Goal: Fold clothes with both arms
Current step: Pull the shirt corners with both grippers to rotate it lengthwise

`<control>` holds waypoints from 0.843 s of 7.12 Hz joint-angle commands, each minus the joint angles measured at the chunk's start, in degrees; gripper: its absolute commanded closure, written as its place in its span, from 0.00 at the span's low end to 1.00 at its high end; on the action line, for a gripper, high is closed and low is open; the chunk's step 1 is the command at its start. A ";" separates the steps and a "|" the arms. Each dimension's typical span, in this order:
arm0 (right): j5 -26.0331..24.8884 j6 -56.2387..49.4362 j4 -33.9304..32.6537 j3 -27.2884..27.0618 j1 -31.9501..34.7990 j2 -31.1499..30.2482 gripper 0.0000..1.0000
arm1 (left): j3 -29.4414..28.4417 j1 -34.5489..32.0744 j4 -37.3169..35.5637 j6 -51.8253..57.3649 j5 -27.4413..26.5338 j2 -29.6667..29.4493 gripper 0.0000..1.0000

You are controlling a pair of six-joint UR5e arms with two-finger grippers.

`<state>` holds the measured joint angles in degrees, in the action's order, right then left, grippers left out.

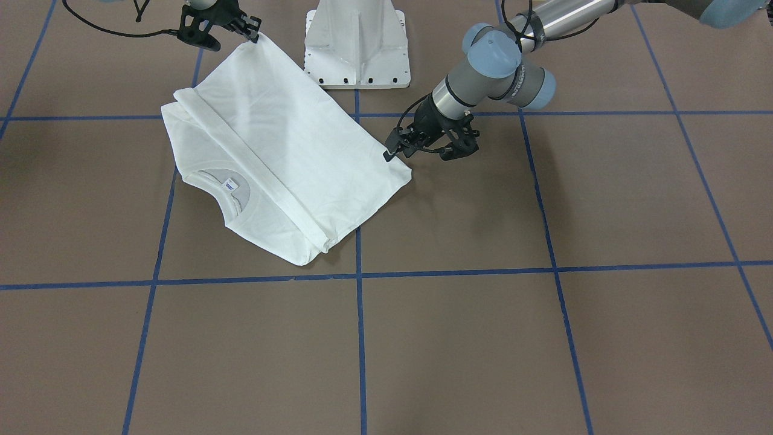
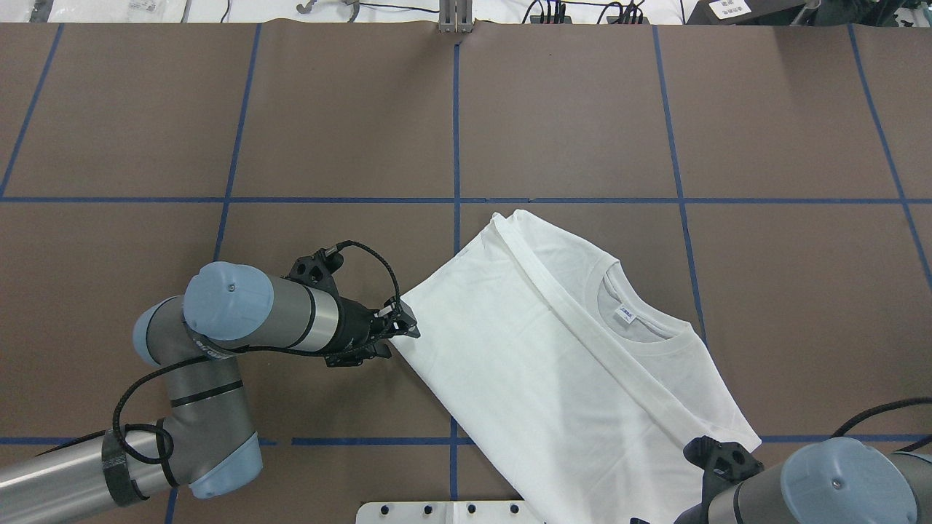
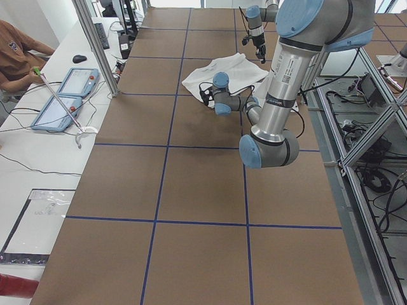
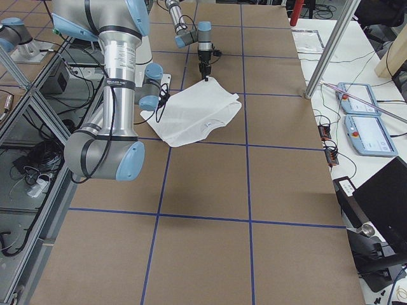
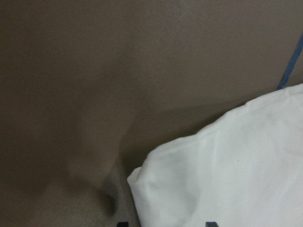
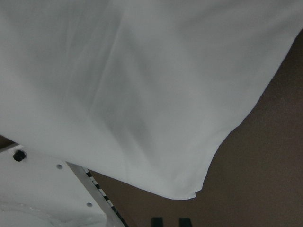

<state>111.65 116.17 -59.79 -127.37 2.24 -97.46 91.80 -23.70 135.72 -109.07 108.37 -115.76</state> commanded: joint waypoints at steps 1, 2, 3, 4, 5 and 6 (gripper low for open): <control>-0.29 1.06 -0.06 -1.56 0.22 -0.19 0.01 | 0.05 -0.46 -0.01 0.35 -2.27 0.18 1.00; -0.29 1.60 -0.06 -1.48 2.75 -0.10 0.00 | -0.13 -1.86 -0.01 0.79 -2.90 0.44 1.00; -0.29 1.60 -0.06 -1.31 6.51 0.16 0.00 | -1.43 -3.61 -0.01 2.88 -4.47 0.36 1.00; -0.20 1.51 0.02 -1.13 9.94 0.42 0.00 | -1.79 -5.46 -0.01 9.69 -6.14 -0.17 1.00; -0.29 1.51 -0.06 -0.78 12.94 1.03 0.00 | -3.19 -9.39 0.16 13.24 -6.33 -1.91 1.00; -0.37 1.43 -0.06 0.79 16.01 2.87 0.00 | -9.12 -12.21 0.77 13.36 -6.59 -6.28 1.00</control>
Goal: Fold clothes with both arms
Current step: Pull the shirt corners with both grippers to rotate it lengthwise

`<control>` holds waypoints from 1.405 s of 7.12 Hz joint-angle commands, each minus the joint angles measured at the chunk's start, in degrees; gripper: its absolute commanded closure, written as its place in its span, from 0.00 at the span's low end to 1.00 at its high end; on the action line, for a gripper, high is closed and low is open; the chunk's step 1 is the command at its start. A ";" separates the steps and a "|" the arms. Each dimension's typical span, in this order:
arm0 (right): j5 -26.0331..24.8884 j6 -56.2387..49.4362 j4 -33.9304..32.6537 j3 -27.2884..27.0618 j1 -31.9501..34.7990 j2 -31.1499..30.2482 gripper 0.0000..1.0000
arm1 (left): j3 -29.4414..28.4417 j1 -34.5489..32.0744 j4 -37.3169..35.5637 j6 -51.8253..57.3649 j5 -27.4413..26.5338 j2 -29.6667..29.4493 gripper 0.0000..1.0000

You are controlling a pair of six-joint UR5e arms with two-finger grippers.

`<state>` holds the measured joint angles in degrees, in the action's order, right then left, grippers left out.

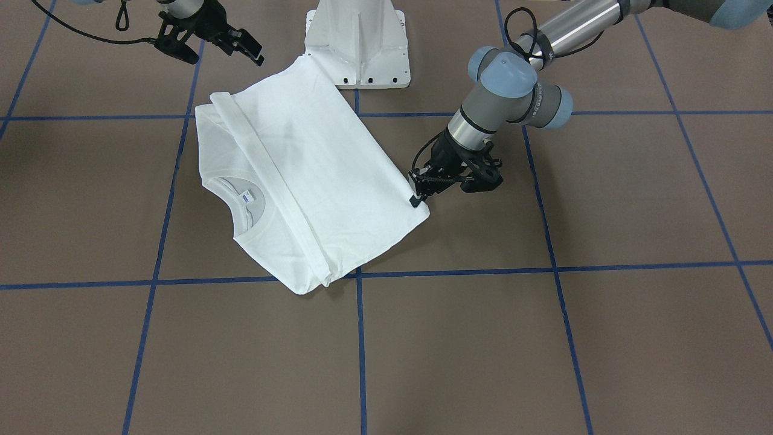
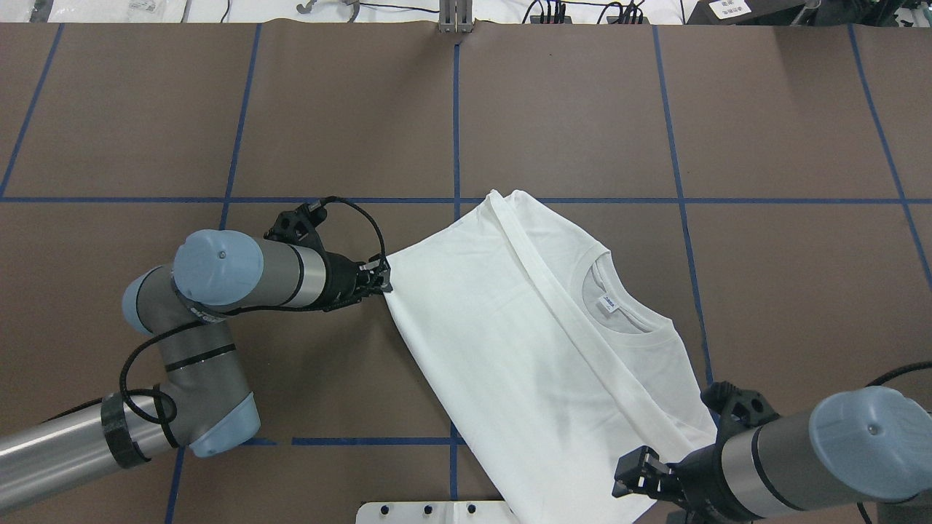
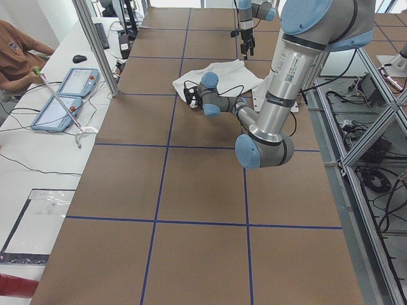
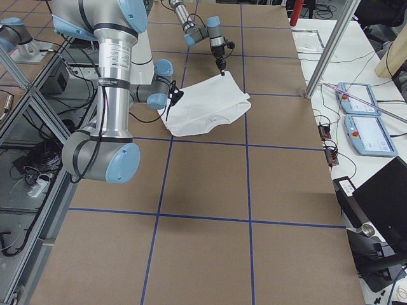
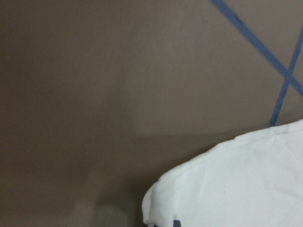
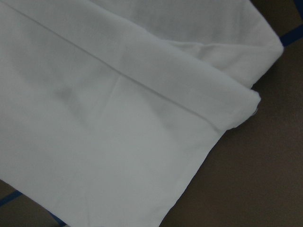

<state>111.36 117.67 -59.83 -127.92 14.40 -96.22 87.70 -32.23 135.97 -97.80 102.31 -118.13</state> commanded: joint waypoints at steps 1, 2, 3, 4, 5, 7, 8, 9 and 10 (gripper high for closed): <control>-0.18 -0.24 -0.02 4.06 5.97 5.04 0.00 | -13.17 -6.94 1.13 2.08 -0.79 -10.91 1.00; -0.44 -0.33 -0.02 6.95 7.12 7.86 0.00 | -22.21 -9.06 4.79 2.08 -0.79 -16.64 1.00; -2.79 -0.51 -0.11 7.51 8.09 9.02 0.00 | -31.44 -10.12 11.27 2.26 -0.97 -20.53 1.00; -8.03 -0.60 -1.15 7.69 8.01 9.29 0.00 | -34.67 -10.48 13.42 2.35 -1.23 -21.96 0.88; -11.91 -0.94 -5.69 7.95 7.49 11.91 0.00 | -34.70 -10.66 13.44 3.65 -1.23 -22.06 0.54; -14.40 -9.66 -24.60 9.62 5.47 23.21 0.00 | -28.33 -11.80 13.18 5.25 1.04 -19.18 0.41; -16.94 -15.22 -31.77 9.71 3.02 26.14 0.00 | -24.28 -13.02 13.18 5.33 4.71 -16.11 0.41; -18.44 -21.02 -32.97 9.71 1.52 26.52 0.00 | -20.32 -14.69 13.09 5.42 9.44 -12.78 0.41; -18.89 -29.08 -33.07 10.23 0.37 27.04 0.00 | -17.24 -15.49 13.18 5.42 10.97 -10.05 0.41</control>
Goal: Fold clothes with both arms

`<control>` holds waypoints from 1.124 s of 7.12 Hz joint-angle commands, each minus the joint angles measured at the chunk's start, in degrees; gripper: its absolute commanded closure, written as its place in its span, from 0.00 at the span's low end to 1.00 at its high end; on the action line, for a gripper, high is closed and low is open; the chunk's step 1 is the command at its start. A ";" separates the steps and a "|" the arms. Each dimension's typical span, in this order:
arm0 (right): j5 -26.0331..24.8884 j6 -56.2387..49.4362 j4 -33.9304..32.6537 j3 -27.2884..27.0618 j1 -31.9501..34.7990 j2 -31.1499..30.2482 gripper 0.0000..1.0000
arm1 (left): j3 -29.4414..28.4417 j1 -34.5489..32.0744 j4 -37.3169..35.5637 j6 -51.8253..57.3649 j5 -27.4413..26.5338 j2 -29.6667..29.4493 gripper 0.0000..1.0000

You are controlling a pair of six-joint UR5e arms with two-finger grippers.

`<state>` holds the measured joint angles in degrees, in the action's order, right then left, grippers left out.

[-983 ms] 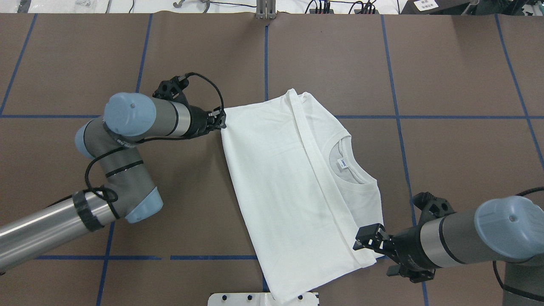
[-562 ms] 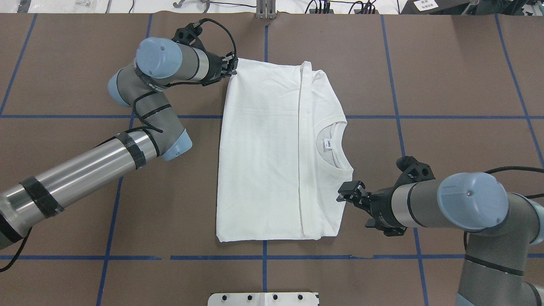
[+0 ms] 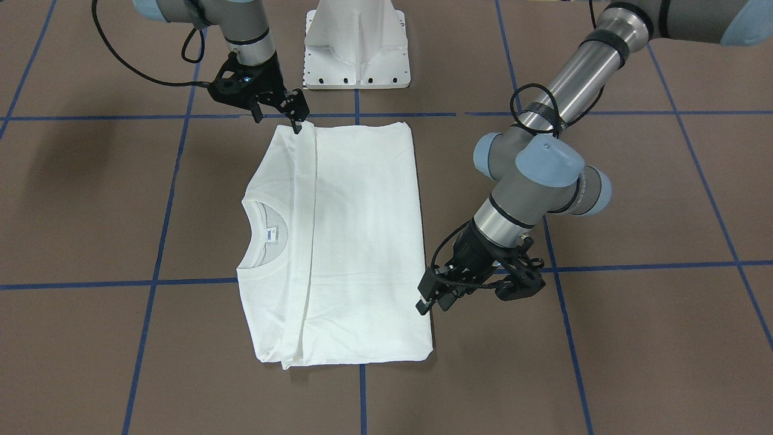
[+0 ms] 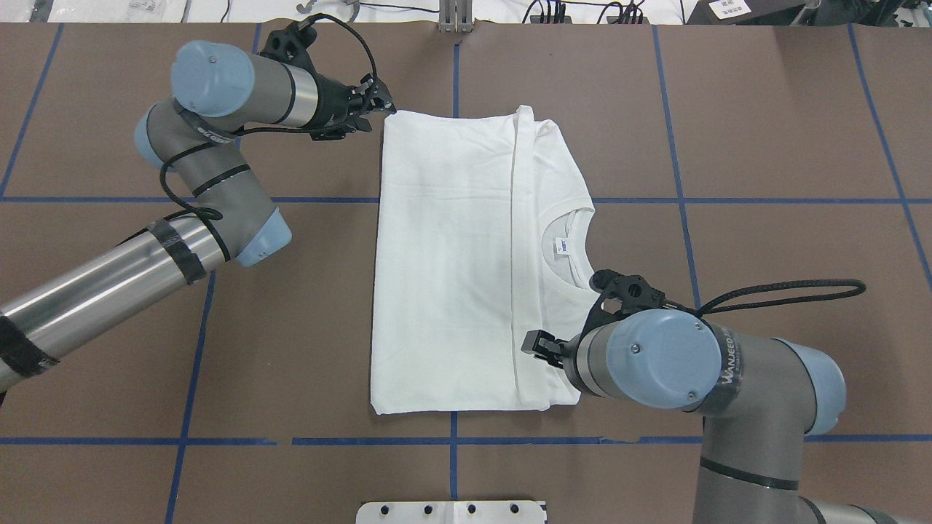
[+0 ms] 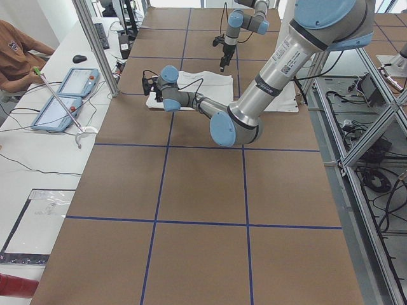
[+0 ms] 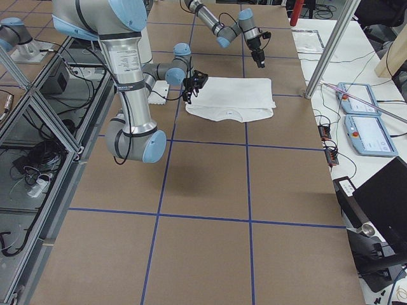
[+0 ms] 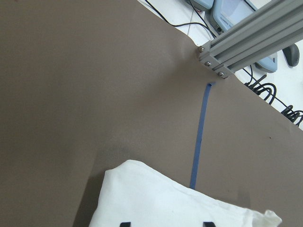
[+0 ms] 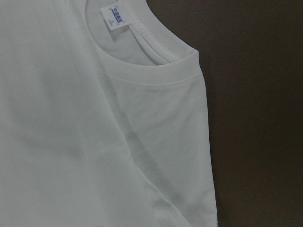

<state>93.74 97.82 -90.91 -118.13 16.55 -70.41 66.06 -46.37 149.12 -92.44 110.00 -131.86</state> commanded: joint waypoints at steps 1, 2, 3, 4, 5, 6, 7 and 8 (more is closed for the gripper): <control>-1.37 -16.10 -2.42 2.97 -2.14 2.90 0.00 | 5.65 -1.35 -0.05 0.07 3.29 4.76 0.41; -1.72 -21.73 -2.51 5.00 -2.40 3.96 0.00 | 5.58 -1.35 0.03 0.07 3.20 4.86 0.41; -1.90 -27.10 -3.39 5.63 -2.66 4.84 0.00 | 5.66 -1.35 0.47 0.07 3.20 5.73 0.41; -1.90 -32.98 -7.31 6.33 -2.67 7.37 0.00 | 5.58 -1.27 0.56 0.07 3.11 6.09 0.41; -1.81 -36.26 -13.70 9.03 -2.67 11.92 0.00 | 5.58 -1.27 0.56 0.07 3.02 6.27 0.41; -1.81 -38.12 -17.59 9.58 -2.67 14.40 0.00 | 5.58 -1.27 0.65 0.07 3.02 6.62 0.40; -1.90 -38.49 -18.24 10.55 -3.10 14.34 0.00 | 5.49 -1.18 0.65 0.07 3.02 6.71 0.40; -1.99 -40.14 -18.34 12.56 -3.19 14.78 0.00 | 5.31 -1.00 1.17 0.07 2.94 6.97 0.39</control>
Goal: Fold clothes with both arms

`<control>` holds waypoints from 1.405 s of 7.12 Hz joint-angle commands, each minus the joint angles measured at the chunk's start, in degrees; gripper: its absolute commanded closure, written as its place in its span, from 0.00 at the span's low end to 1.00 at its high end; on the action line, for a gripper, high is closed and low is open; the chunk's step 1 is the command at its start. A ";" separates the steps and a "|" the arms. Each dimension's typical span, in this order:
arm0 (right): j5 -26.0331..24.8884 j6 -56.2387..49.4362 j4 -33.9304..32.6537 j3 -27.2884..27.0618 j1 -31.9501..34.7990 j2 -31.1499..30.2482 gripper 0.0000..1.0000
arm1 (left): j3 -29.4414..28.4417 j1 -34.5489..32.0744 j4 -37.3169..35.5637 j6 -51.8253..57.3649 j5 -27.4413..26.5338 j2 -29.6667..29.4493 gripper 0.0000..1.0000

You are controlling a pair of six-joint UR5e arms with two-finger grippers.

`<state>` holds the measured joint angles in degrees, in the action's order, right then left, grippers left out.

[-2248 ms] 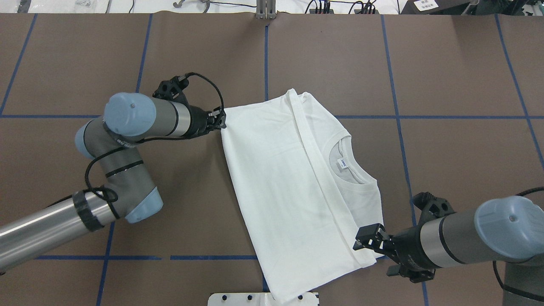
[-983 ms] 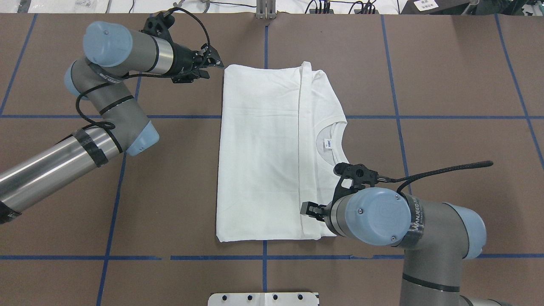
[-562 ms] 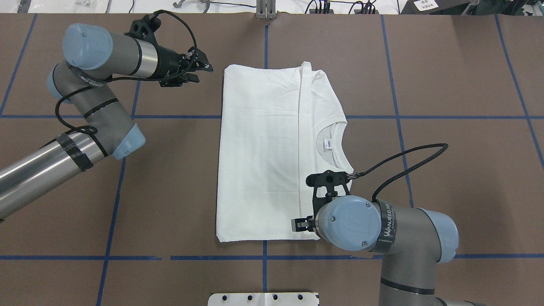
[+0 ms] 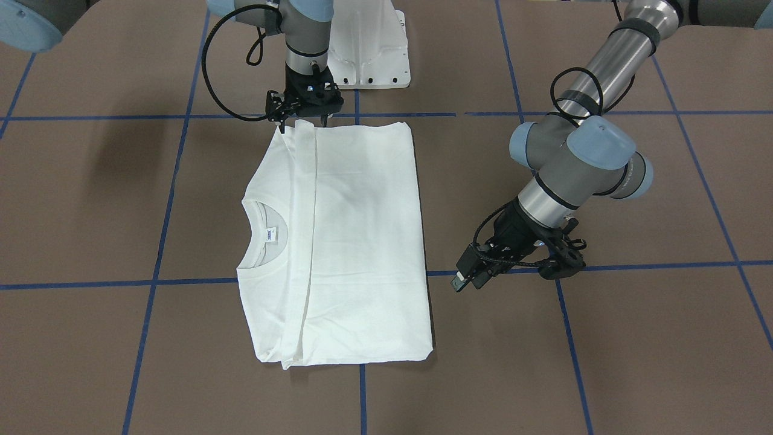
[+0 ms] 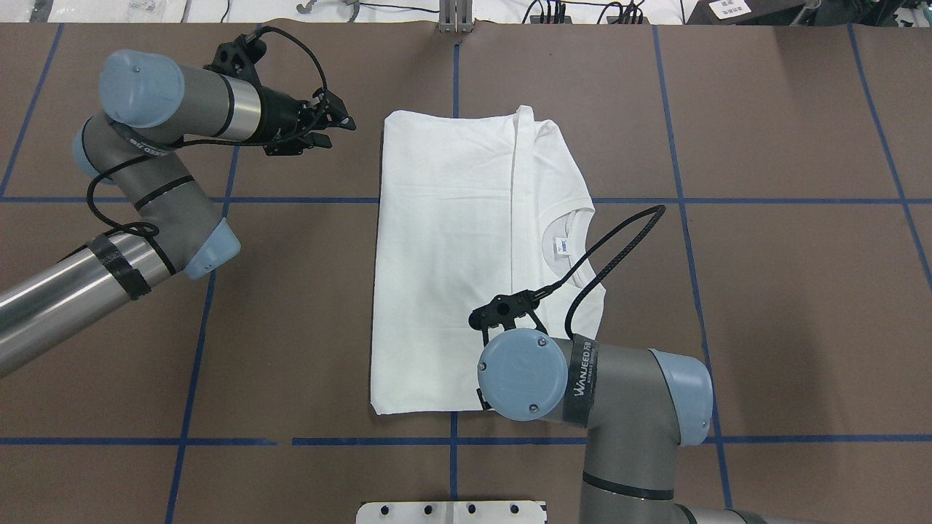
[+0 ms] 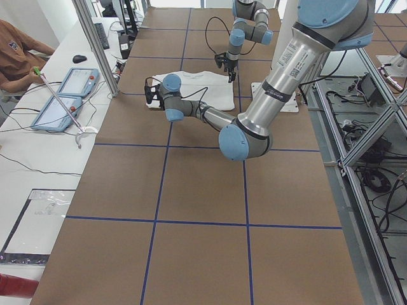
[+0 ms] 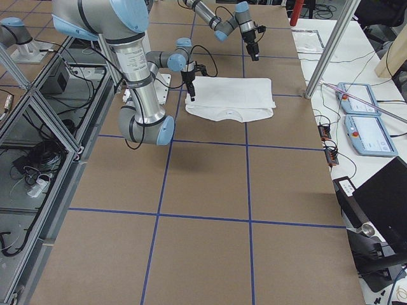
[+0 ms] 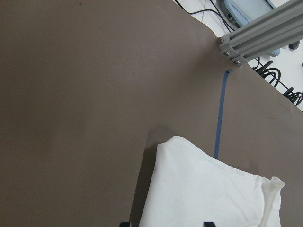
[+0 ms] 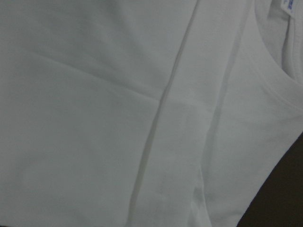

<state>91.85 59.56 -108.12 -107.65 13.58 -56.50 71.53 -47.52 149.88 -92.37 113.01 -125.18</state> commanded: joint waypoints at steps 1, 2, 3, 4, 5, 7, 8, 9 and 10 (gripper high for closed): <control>-0.53 -4.69 -2.60 3.57 -0.22 1.30 0.00 | -0.16 0.24 1.89 -0.09 -0.07 0.90 0.39; -0.62 -5.15 -4.71 3.76 -0.22 1.82 0.00 | -0.25 0.32 2.08 -0.09 -0.16 0.90 0.38; -0.36 -5.15 -4.90 3.76 -0.22 1.92 0.00 | -0.25 0.32 2.08 -0.09 -0.16 0.90 0.38; -0.36 -5.42 -5.86 3.76 -0.14 1.66 0.00 | -0.16 0.32 2.08 0.00 -0.07 0.90 0.38; -0.53 -7.33 -6.91 3.59 0.13 1.39 0.00 | -0.16 0.32 2.08 -0.09 -0.16 0.90 0.38; -0.44 -9.53 -8.33 2.54 2.49 -0.70 0.00 | -0.16 0.32 2.08 -0.09 -0.07 0.90 0.38; -0.53 -10.16 -8.33 -0.08 2.94 -4.46 0.00 | 0.01 0.32 2.08 0.00 -0.07 0.82 0.38; -0.27 -10.34 -8.42 -6.19 3.29 -10.68 0.00 | 0.19 0.32 2.08 0.00 -0.07 0.82 0.38; 0.08 -10.25 -8.51 -11.04 3.21 -14.39 0.00 | 0.19 0.32 2.08 0.00 -0.07 0.73 0.38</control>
<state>91.59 49.46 -116.50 -112.53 16.62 -65.36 71.64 -47.20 151.96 -92.38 112.94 -124.38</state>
